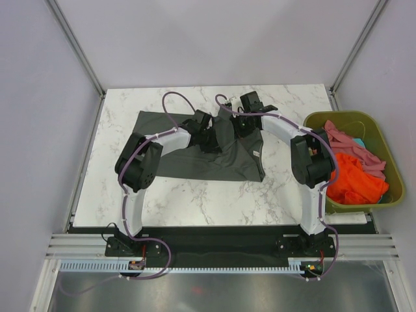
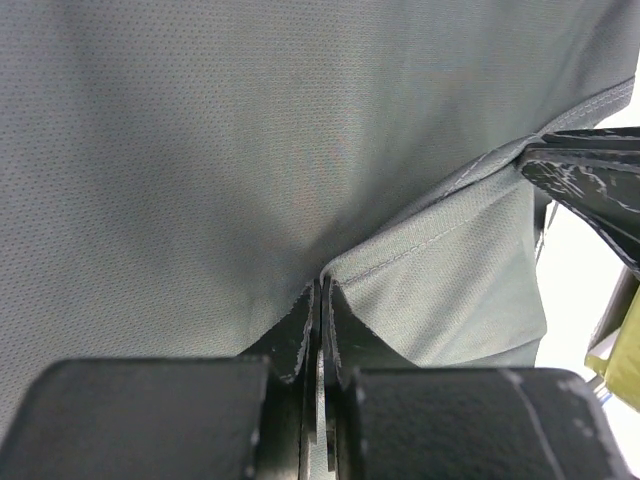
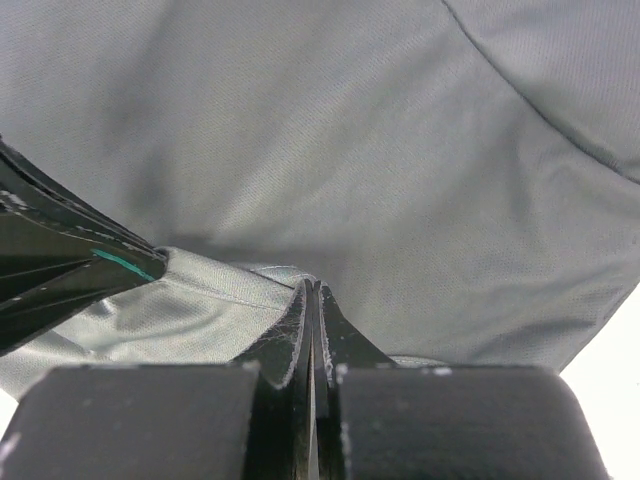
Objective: Fold and stack the t-shirts
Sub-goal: Fold the tshirt
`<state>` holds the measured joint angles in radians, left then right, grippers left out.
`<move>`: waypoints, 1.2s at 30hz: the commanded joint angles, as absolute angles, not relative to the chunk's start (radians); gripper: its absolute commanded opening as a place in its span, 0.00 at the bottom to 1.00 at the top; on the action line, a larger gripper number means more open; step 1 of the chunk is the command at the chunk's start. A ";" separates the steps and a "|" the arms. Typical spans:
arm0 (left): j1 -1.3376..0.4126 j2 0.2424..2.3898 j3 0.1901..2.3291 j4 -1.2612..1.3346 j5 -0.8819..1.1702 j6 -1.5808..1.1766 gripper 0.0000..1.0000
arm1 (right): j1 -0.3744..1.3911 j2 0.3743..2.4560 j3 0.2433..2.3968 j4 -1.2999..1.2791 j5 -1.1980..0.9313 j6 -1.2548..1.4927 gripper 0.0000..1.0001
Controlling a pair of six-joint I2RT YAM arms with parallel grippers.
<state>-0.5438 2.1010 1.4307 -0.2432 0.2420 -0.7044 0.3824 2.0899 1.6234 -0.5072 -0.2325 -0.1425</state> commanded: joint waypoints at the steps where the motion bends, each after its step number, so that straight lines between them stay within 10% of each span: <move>1: -0.554 2.037 1.413 -0.226 0.187 -0.745 0.02 | 0.390 2.042 1.626 -0.460 -0.196 -0.186 0.00; 16: -0.565 1.951 1.345 -0.225 0.031 -0.816 0.02 | 0.394 2.045 1.608 -0.434 -0.115 -0.175 0.02; 26: -0.566 1.918 1.324 -0.251 -0.023 -0.801 0.43 | 0.400 1.991 1.675 -0.486 -0.009 0.124 0.41; 36: -0.565 1.666 1.182 -0.365 -0.167 -0.718 0.52 | 0.402 1.732 1.398 -0.842 0.235 0.805 0.40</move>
